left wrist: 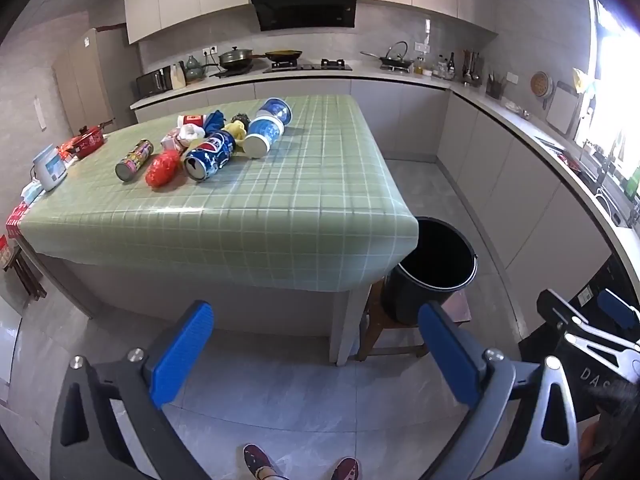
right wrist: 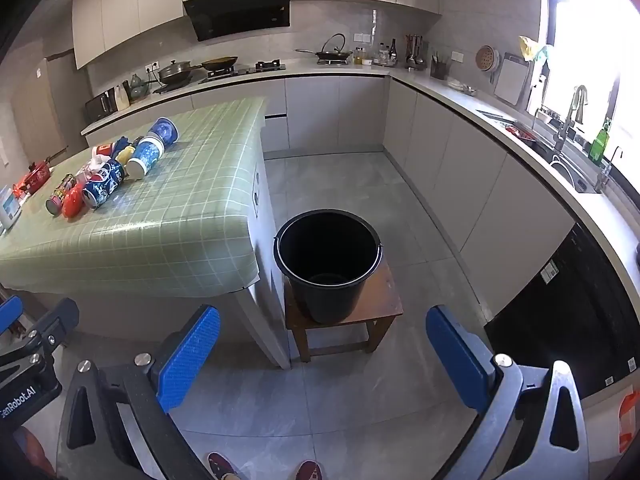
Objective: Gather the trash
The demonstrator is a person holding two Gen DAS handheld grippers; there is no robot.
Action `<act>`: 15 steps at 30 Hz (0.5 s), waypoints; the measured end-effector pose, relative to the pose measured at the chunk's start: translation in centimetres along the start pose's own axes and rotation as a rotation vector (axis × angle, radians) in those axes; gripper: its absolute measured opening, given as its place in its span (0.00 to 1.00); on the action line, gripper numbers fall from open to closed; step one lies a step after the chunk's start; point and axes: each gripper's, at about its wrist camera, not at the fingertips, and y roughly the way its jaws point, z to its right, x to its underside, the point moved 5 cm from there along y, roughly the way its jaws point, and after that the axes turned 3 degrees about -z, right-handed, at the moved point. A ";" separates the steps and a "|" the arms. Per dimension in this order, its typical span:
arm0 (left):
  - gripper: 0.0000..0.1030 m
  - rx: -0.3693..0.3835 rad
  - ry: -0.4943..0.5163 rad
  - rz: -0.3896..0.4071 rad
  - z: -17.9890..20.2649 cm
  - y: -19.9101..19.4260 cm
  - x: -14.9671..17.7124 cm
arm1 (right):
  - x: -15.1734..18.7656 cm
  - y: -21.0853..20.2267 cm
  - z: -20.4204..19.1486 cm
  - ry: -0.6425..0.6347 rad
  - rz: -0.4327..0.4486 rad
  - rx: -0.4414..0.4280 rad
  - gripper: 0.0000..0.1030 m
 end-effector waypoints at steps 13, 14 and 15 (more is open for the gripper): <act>1.00 0.006 0.005 -0.006 -0.2 0.1 0.0 | 0.2 0.1 0.3 0.013 -0.007 0.014 1.00; 1.00 0.006 0.005 -0.009 -0.2 0.1 0.0 | 0.2 0.1 0.3 0.012 -0.008 0.016 1.00; 1.00 0.005 0.006 -0.009 -0.2 0.1 0.1 | 0.2 0.1 0.4 0.012 -0.009 0.018 1.00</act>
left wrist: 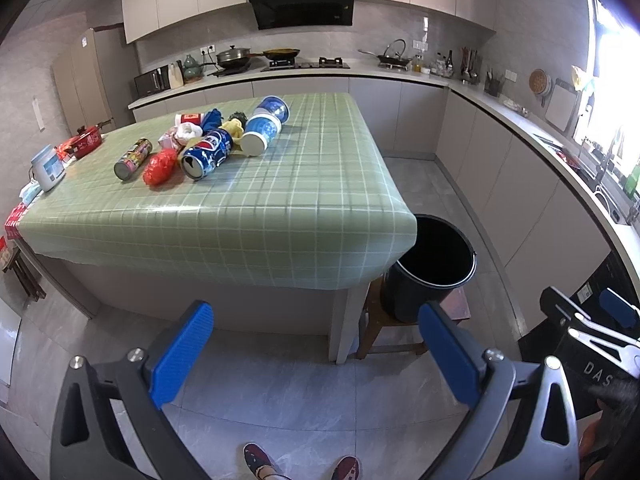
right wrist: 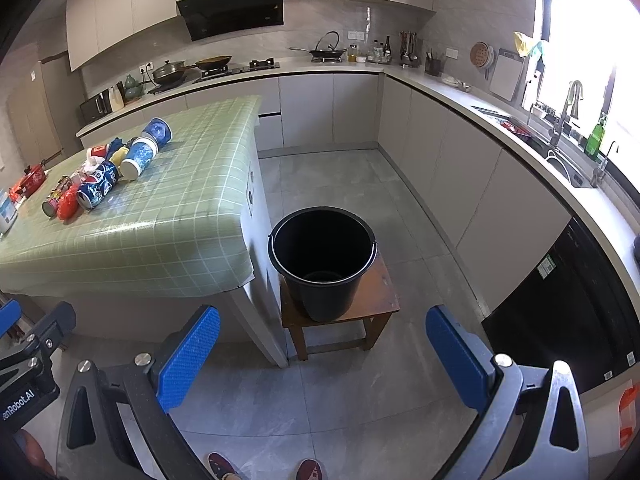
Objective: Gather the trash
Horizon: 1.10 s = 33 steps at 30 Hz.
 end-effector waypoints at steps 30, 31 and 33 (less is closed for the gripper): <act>1.00 0.007 -0.015 -0.016 0.1 0.5 -0.1 | -0.4 0.1 -0.1 -0.004 0.001 -0.002 1.00; 1.00 0.006 -0.014 -0.017 0.1 0.5 0.0 | -0.4 0.1 -0.1 -0.004 0.002 -0.002 1.00; 1.00 0.007 -0.015 -0.017 0.0 0.5 0.0 | -0.4 0.1 -0.1 -0.004 0.001 -0.001 1.00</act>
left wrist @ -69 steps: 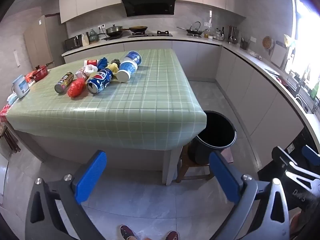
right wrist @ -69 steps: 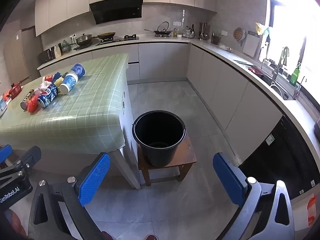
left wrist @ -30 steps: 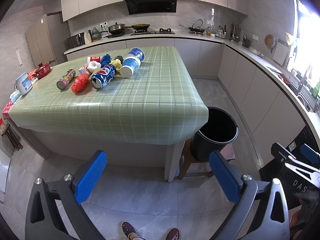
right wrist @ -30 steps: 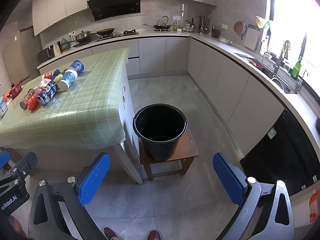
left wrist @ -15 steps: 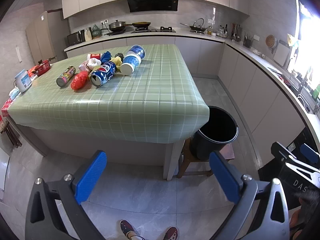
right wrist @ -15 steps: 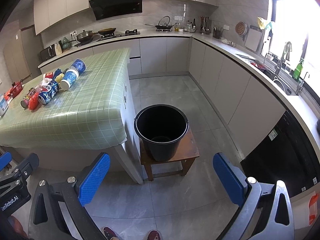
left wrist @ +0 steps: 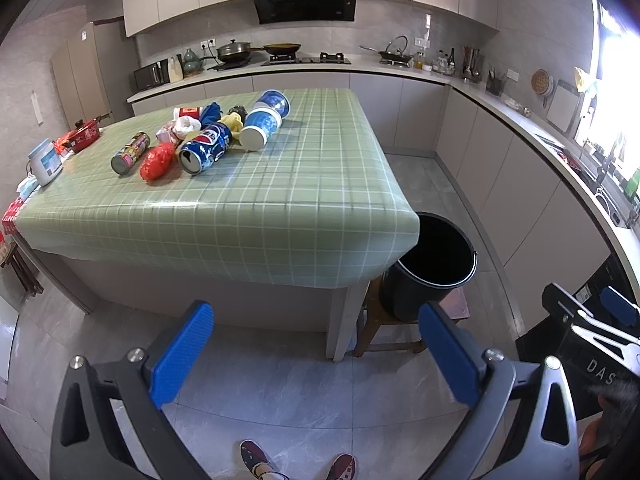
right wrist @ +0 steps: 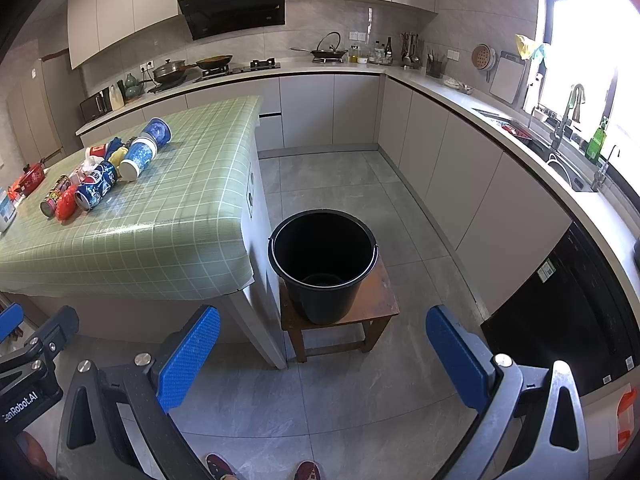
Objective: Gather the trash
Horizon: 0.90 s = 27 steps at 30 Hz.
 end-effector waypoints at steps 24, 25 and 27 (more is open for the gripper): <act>1.00 -0.003 0.001 -0.002 0.2 0.1 -0.4 | -0.6 0.4 -0.8 -0.013 -0.001 -0.004 1.00; 1.00 -0.003 -0.001 -0.002 0.0 0.1 -0.4 | -0.6 0.4 -0.8 -0.014 0.000 -0.004 1.00; 1.00 -0.004 -0.001 -0.003 0.0 0.2 -0.4 | -0.6 0.4 -0.9 -0.014 0.000 -0.004 1.00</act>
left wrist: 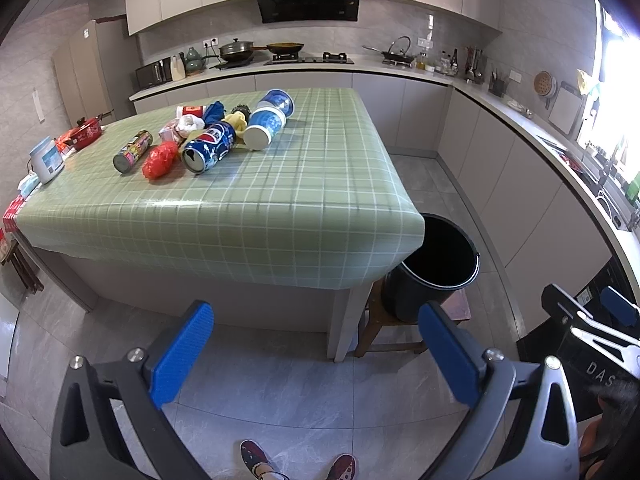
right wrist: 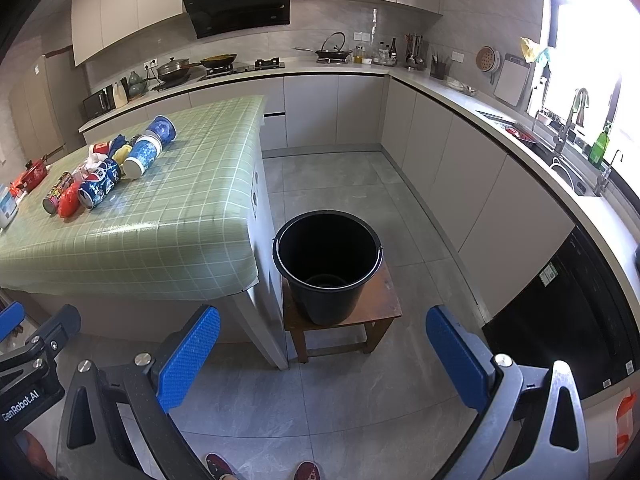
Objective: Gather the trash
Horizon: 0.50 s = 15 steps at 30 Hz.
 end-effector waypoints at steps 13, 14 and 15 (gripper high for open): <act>1.00 -0.005 -0.008 0.003 -0.8 0.0 -0.3 | -0.1 -0.2 -0.6 -0.005 0.008 -0.013 1.00; 1.00 -0.008 -0.011 0.004 -1.0 0.1 -0.3 | -0.2 -0.2 -0.7 -0.007 0.010 -0.015 1.00; 1.00 -0.013 -0.014 0.004 -1.3 0.1 -0.4 | -0.3 -0.1 -0.9 -0.009 0.011 -0.018 1.00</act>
